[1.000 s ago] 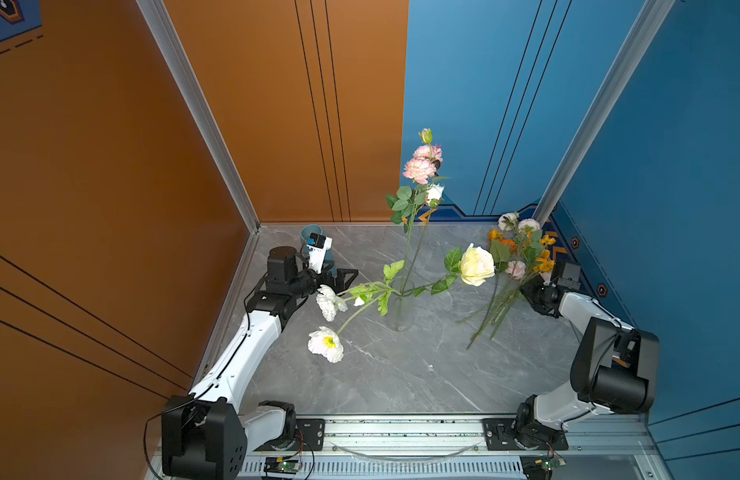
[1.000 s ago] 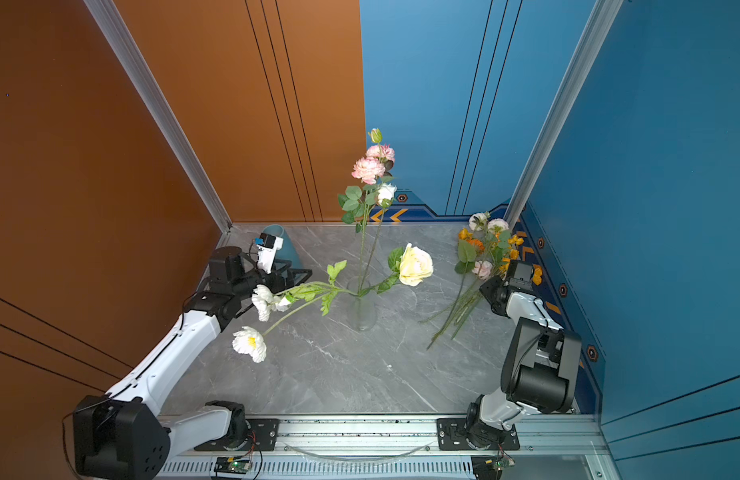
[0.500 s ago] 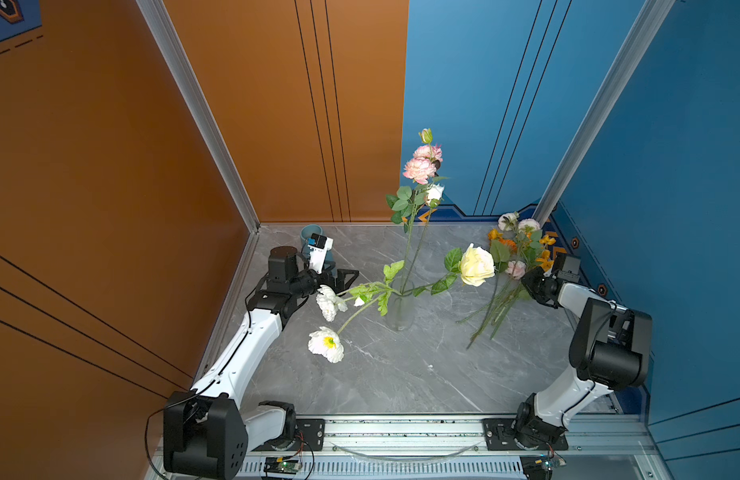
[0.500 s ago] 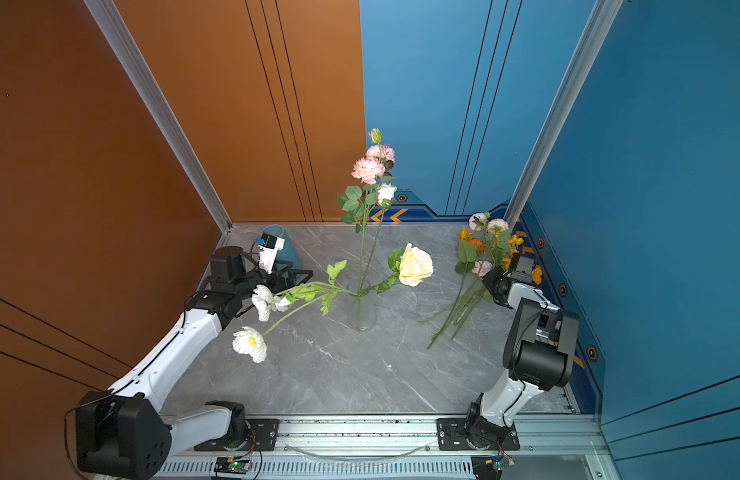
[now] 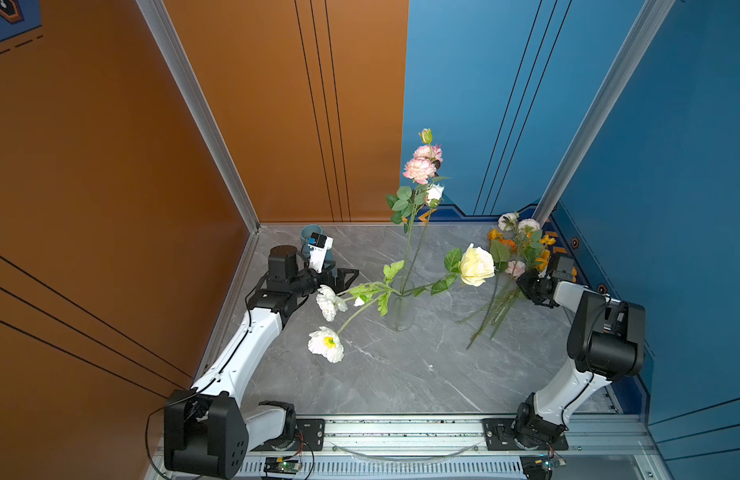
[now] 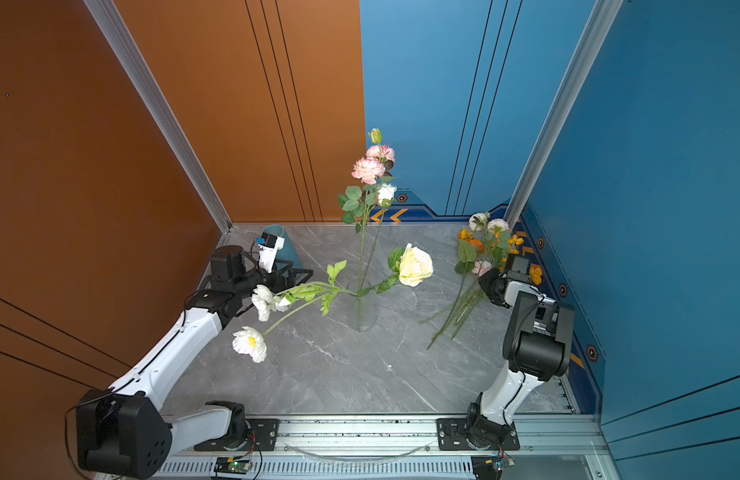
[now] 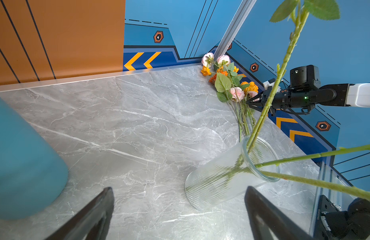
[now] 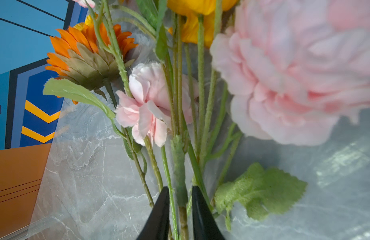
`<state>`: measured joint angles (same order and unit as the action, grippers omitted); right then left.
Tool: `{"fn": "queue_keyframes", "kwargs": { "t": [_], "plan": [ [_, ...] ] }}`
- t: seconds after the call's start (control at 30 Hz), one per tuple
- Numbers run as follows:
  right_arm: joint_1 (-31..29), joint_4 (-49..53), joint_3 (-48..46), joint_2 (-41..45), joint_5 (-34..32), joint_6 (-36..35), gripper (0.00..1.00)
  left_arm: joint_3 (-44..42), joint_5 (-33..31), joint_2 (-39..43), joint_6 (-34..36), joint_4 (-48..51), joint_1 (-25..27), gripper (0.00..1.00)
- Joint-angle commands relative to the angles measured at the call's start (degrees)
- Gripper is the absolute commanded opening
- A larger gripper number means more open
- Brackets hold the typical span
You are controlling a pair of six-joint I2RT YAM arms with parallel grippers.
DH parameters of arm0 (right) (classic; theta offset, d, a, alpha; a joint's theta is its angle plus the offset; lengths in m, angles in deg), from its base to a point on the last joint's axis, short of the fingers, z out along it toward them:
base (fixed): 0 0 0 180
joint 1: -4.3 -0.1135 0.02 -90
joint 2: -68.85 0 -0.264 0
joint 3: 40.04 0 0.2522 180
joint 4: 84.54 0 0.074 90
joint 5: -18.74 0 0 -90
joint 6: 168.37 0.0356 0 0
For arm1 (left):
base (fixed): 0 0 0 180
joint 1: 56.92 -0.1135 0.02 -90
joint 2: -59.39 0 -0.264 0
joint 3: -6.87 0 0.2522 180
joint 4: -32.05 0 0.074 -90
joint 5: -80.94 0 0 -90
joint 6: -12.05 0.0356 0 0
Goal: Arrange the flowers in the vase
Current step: 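Move the open right gripper down to the flower bunch on the table, then grasp the orange poppy stems with the right gripper and lift them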
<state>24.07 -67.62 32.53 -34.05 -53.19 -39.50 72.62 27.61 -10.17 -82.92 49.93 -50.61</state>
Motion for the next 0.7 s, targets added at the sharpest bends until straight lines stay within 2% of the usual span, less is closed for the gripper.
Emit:
{"fn": "queue_keyframes", "kwargs": {
  "t": [0.0, 0.33, 0.67],
  "plan": [
    [-0.6, -1.1, 1.2, -0.8, 0.8, 0.1, 0.18, 1.3, 1.2, -0.1, 1.1, 0.1, -0.5, 0.98],
    [-0.9, -0.2, 0.8, 0.7, 1.3, -0.5, 0.00, 1.4, 1.5, 0.3, 1.0, 0.1, -0.5, 0.98],
    [-3.4, 2.0, -0.8, 11.6, -1.4, -3.2, 0.00, 1.2, 1.7, 1.4, 0.9, -0.3, -0.5, 0.98]
  ]
}}
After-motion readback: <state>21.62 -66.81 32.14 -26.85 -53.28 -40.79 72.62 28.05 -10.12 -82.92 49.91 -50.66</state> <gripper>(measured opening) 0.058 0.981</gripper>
